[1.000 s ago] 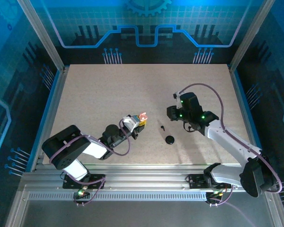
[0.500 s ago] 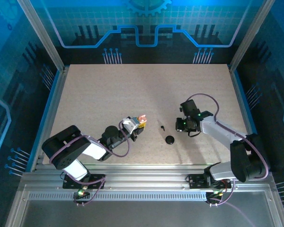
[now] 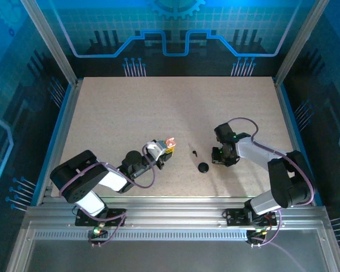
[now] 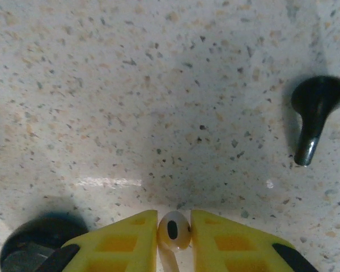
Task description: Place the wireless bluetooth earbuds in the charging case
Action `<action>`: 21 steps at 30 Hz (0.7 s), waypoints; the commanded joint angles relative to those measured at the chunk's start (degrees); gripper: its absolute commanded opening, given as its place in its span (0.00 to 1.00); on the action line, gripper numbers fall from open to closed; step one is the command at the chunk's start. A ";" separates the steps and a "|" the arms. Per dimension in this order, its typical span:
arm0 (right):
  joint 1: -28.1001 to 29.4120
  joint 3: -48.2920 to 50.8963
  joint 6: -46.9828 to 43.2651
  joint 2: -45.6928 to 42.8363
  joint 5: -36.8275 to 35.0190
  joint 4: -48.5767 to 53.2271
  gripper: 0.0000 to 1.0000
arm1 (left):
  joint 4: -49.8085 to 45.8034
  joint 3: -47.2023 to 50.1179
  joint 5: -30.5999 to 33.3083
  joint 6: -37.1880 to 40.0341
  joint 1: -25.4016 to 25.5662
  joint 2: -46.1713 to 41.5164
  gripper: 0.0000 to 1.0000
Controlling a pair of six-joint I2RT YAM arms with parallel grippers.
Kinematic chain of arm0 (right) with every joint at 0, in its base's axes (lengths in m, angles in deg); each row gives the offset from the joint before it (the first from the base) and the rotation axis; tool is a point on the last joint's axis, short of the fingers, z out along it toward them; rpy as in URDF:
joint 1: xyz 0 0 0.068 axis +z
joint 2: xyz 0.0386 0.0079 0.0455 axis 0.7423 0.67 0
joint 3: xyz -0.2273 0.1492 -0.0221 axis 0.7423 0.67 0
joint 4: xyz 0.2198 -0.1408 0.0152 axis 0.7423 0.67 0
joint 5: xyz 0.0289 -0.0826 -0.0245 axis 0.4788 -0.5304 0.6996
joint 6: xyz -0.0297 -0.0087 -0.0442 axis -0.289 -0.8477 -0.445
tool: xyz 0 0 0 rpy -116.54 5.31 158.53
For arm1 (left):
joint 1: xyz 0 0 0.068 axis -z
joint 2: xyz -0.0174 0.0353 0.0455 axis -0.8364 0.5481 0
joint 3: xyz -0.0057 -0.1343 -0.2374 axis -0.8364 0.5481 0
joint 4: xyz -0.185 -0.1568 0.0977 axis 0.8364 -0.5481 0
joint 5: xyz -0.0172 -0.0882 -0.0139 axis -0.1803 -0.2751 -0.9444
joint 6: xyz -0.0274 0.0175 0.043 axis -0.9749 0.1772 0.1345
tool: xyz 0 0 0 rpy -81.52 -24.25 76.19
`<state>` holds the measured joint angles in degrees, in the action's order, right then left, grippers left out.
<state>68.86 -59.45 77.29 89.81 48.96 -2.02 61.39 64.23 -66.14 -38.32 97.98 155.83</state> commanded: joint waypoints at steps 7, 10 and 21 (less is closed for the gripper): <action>-1.10 -3.03 -0.24 3.31 2.02 6.48 0.26 | 1.50 1.23 -0.31 1.03 0.19 -0.67 0.14; -1.15 -4.86 -1.38 3.32 2.01 9.35 0.31 | 1.55 1.23 -0.53 1.03 0.25 -0.61 0.14; -1.80 -20.86 -14.06 7.80 0.90 31.68 0.34 | 1.50 1.64 0.51 2.32 0.26 -1.59 0.15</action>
<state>68.05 -77.75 68.66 94.34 50.08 19.23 61.39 65.04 -66.07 -37.22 97.98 155.48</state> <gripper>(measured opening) 0.342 0.211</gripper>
